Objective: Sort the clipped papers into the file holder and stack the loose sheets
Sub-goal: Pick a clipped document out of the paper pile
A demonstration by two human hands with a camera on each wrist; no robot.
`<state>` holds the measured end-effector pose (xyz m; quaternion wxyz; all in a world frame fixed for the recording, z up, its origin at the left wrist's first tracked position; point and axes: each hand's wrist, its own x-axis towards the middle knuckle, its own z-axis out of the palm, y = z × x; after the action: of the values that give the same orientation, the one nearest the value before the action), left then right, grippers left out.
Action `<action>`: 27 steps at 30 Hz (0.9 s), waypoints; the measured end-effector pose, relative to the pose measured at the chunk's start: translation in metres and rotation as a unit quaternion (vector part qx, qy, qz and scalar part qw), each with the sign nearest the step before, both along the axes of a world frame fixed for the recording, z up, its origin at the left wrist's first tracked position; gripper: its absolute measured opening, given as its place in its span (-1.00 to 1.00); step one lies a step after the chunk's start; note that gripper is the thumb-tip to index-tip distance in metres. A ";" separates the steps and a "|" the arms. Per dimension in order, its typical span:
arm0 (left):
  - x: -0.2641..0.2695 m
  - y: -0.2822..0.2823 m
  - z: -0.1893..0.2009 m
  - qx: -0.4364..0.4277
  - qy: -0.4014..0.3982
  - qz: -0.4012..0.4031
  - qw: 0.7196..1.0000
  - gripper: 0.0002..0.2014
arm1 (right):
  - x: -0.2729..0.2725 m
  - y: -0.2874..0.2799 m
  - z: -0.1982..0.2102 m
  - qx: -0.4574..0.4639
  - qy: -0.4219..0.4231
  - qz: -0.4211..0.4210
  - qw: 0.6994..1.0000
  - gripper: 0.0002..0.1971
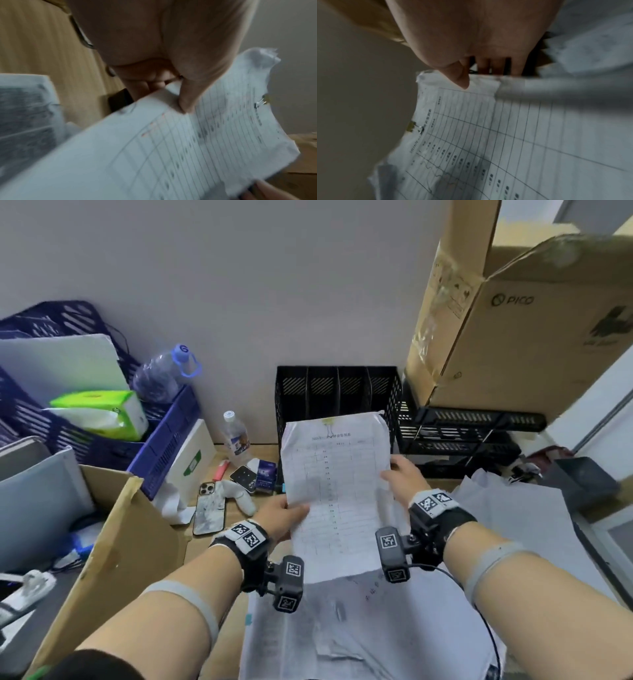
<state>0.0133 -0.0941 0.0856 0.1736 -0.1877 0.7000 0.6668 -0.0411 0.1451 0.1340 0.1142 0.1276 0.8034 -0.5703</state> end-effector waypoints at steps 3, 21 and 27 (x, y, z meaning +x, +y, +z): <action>-0.022 -0.016 0.014 -0.159 0.135 0.029 0.977 -0.73 | -0.014 -0.025 0.035 -0.013 0.008 -0.015 1.000 -0.54; -0.078 0.009 0.034 -0.208 0.233 0.137 0.940 -0.46 | -0.100 -0.075 0.137 0.107 0.034 0.136 0.984 -0.58; -0.097 0.033 -0.004 -0.208 0.188 0.053 0.958 -0.40 | -0.142 -0.057 0.114 0.209 0.092 0.207 0.951 -0.50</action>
<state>-0.0842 -0.0616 0.0819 -0.0397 -0.1281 0.8322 0.5380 -0.1835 0.0882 0.2477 0.1263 -0.0733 0.9203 -0.3629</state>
